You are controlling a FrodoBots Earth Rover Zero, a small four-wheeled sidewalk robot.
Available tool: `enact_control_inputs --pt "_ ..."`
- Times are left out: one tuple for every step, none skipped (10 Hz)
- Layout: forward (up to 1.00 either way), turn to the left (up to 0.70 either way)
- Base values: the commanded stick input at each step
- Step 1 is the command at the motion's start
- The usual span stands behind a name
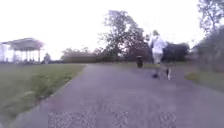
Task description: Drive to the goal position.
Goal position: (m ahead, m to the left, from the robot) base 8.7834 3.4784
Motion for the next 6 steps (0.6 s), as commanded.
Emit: enact_control_inputs --pt "0.7 0.0" --pt "0.7 0.0" --pt "0.7 0.0" --pt "0.7 0.0" --pt "0.7 0.0" --pt "0.7 0.0"
